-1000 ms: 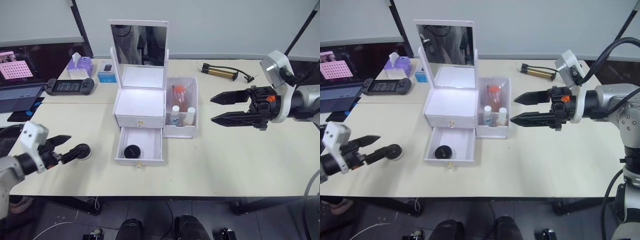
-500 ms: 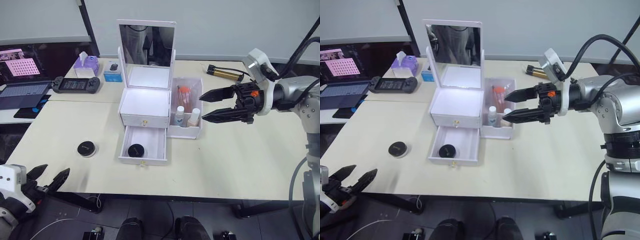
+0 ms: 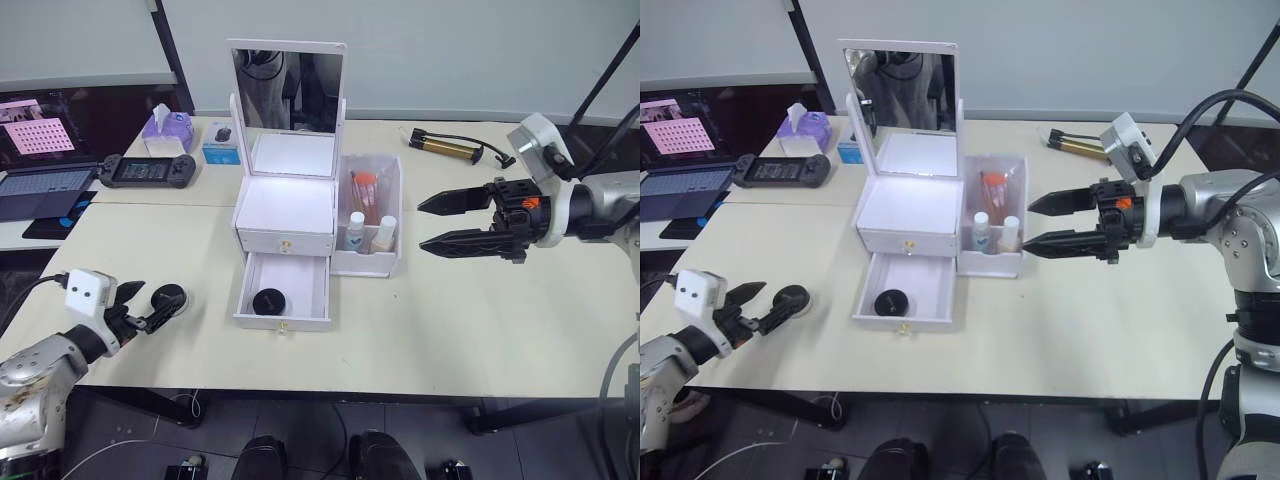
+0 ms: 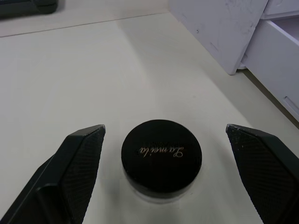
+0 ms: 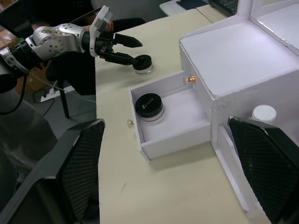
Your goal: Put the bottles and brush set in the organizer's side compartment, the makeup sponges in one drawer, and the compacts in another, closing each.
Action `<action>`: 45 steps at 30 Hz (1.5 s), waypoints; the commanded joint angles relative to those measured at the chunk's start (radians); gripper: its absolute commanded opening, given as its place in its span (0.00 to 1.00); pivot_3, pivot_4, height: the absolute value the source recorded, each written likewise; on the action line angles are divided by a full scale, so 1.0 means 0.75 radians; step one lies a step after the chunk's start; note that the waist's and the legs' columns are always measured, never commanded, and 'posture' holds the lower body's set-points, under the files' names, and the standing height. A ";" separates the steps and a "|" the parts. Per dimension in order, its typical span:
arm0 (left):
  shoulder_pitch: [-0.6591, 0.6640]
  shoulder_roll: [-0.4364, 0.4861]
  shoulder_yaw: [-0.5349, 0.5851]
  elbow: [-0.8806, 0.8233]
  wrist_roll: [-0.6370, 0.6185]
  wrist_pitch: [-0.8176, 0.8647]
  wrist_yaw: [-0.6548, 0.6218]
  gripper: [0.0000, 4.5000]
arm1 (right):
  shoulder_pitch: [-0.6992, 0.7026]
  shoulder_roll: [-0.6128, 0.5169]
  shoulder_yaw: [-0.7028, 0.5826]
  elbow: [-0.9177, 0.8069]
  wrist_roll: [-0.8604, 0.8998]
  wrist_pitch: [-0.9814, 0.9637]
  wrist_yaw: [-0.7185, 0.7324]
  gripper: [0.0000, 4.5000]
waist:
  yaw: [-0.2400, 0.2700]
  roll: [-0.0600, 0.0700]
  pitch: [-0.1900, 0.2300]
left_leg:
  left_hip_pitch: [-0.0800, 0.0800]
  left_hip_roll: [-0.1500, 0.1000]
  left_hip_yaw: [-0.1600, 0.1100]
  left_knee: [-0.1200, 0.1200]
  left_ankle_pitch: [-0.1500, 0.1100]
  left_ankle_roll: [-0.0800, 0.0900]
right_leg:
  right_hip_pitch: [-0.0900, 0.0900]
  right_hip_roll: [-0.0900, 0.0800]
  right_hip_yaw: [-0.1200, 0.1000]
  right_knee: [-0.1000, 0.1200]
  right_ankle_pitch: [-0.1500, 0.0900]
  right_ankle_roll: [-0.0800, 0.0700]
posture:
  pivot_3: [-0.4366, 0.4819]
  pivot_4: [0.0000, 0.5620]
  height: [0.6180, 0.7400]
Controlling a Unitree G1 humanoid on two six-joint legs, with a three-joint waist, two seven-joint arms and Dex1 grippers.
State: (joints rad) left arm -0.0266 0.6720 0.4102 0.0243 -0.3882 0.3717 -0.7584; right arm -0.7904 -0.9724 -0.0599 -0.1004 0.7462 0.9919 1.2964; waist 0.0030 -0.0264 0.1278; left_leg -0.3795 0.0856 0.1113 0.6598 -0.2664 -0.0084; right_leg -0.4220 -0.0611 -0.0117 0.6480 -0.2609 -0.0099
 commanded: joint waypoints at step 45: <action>-0.701 -0.006 -0.767 -0.015 0.069 -0.074 -0.581 0.65 | 0.382 -0.110 -0.474 -0.395 0.315 0.176 -0.386 1.00 | 0.011 0.000 0.000 | -0.001 -0.002 -0.001 0.001 0.001 0.000 | 0.002 0.002 0.002 0.000 0.001 0.003 | 0.48 0.27 0.68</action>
State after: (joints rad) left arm -0.5194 0.6743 -0.1601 0.0004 -0.3590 0.3639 -1.1911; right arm -0.5058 -1.0358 -0.3569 -0.3602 0.9489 1.1133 1.0239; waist 0.0114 -0.0263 0.1278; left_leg -0.3806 0.0838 0.1108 0.6608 -0.2658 -0.0084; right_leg -0.4208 -0.0593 -0.0099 0.6477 -0.2604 -0.0076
